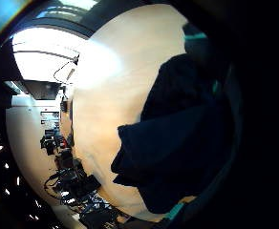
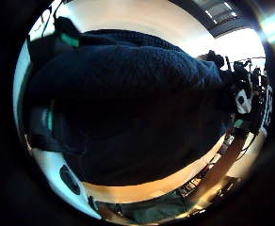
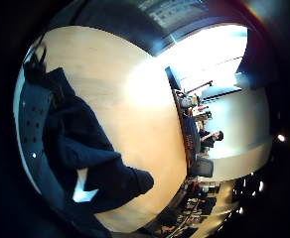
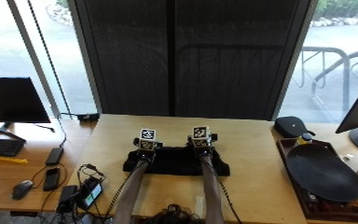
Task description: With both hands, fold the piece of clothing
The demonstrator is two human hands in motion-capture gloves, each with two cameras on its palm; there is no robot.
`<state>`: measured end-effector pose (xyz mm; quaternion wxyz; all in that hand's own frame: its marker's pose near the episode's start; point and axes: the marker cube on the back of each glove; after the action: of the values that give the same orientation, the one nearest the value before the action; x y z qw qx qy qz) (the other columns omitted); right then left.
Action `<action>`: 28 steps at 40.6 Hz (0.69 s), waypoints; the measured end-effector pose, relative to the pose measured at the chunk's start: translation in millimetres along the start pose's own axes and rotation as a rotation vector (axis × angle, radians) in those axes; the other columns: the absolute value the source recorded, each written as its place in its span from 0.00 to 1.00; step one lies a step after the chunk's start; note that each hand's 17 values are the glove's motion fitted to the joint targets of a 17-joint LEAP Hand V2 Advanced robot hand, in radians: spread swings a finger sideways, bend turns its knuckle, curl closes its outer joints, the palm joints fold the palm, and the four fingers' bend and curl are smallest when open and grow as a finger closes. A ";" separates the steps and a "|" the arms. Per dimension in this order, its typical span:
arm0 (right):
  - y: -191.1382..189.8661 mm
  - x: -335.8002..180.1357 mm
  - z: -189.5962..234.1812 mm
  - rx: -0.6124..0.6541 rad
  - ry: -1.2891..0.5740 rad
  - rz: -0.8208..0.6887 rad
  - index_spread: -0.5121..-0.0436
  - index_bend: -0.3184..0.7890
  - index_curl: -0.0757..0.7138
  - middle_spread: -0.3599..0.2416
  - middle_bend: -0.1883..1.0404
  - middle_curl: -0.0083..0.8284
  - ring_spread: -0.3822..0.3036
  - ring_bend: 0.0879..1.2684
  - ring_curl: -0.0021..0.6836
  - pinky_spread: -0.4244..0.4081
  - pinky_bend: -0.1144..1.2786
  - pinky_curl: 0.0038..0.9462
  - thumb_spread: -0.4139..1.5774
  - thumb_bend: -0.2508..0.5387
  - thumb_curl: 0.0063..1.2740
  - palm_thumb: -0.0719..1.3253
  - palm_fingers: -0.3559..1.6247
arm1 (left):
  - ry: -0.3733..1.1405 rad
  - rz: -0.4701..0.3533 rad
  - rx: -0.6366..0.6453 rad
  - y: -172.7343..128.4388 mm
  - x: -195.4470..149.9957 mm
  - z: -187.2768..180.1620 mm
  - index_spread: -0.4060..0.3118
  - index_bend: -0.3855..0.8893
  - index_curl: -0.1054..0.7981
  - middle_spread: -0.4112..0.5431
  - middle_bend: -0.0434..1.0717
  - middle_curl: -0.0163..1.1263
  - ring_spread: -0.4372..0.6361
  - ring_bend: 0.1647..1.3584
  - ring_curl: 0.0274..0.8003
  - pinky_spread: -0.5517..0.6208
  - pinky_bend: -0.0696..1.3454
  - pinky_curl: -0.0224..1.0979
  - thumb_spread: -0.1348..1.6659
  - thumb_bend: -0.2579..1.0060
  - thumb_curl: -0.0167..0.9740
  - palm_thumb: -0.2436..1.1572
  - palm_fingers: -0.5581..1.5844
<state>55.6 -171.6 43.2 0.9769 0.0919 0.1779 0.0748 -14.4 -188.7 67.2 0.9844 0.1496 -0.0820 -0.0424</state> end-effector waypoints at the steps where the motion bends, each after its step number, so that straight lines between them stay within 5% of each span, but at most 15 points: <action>1: -0.7 5.2 2.9 -0.003 0.020 0.015 0.35 0.42 0.51 0.10 0.32 0.53 0.13 0.47 0.63 0.08 0.54 0.40 0.67 0.27 0.31 0.76 0.78 | 0.001 -0.008 0.022 -3.1 0.2 3.2 0.19 0.41 0.65 0.10 0.51 0.49 0.11 0.45 0.56 0.55 0.13 0.09 0.86 0.23 0.33 0.77 0.73; 8: -1.2 48.5 -7.4 0.123 -0.085 0.146 0.34 0.46 0.56 0.19 0.24 0.47 0.16 0.28 0.56 0.20 0.53 0.42 0.67 0.28 0.32 0.73 0.59 | 0.021 -0.103 -0.047 30.5 -21.2 -10.8 0.30 0.35 0.57 0.17 0.40 0.49 0.18 0.40 0.56 0.59 0.24 0.15 0.82 0.19 0.33 0.72 0.57; 11: 7.5 55.6 -15.6 0.165 -0.264 0.195 0.35 0.47 0.57 0.24 0.25 0.45 0.20 0.24 0.53 0.27 0.50 0.40 0.68 0.29 0.32 0.73 0.55 | 0.119 -0.084 0.083 28.0 -18.6 -21.3 0.32 0.36 0.54 0.19 0.36 0.46 0.21 0.39 0.54 0.60 0.26 0.17 0.81 0.19 0.33 0.71 0.56; 15: 52.3 81.2 15.0 -0.047 -0.433 0.300 0.36 0.46 0.59 0.30 0.27 0.43 0.28 0.19 0.51 0.36 0.47 0.39 0.71 0.29 0.33 0.72 0.51 | 0.110 -0.032 0.110 47.6 -18.4 -23.8 0.34 0.37 0.52 0.21 0.32 0.44 0.23 0.39 0.51 0.61 0.27 0.19 0.80 0.19 0.33 0.70 0.55; 21: 110.4 109.7 15.6 -0.195 -0.555 0.442 0.47 0.38 0.55 0.49 0.26 0.40 0.56 0.16 0.51 0.53 0.53 0.40 0.76 0.27 0.31 0.65 0.40 | -0.034 0.052 0.104 59.9 -17.4 -5.4 0.34 0.41 0.52 0.23 0.29 0.42 0.28 0.33 0.48 0.62 0.28 0.21 0.81 0.19 0.33 0.69 0.55; 25: 128.3 117.1 20.2 -0.265 -0.463 0.522 0.54 0.32 0.49 0.56 0.26 0.38 0.64 0.23 0.51 0.58 0.58 0.40 0.78 0.25 0.30 0.58 0.40 | 0.011 0.068 -0.021 69.4 -7.9 14.1 0.34 0.44 0.53 0.26 0.24 0.42 0.33 0.28 0.47 0.62 0.30 0.23 0.83 0.19 0.32 0.66 0.52; 28: 149.1 110.6 32.4 -0.517 -0.416 0.542 0.58 0.31 0.45 0.62 0.27 0.37 0.68 0.28 0.53 0.61 0.61 0.41 0.79 0.24 0.29 0.53 0.39 | 0.084 0.053 -0.168 82.4 -1.5 23.6 0.35 0.44 0.54 0.29 0.19 0.41 0.37 0.25 0.46 0.64 0.31 0.25 0.86 0.18 0.30 0.61 0.50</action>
<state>152.7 -11.9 66.9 0.9278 -0.0996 -0.0780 0.3509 -15.1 -116.9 114.1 0.9968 0.0660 -0.0409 -0.0169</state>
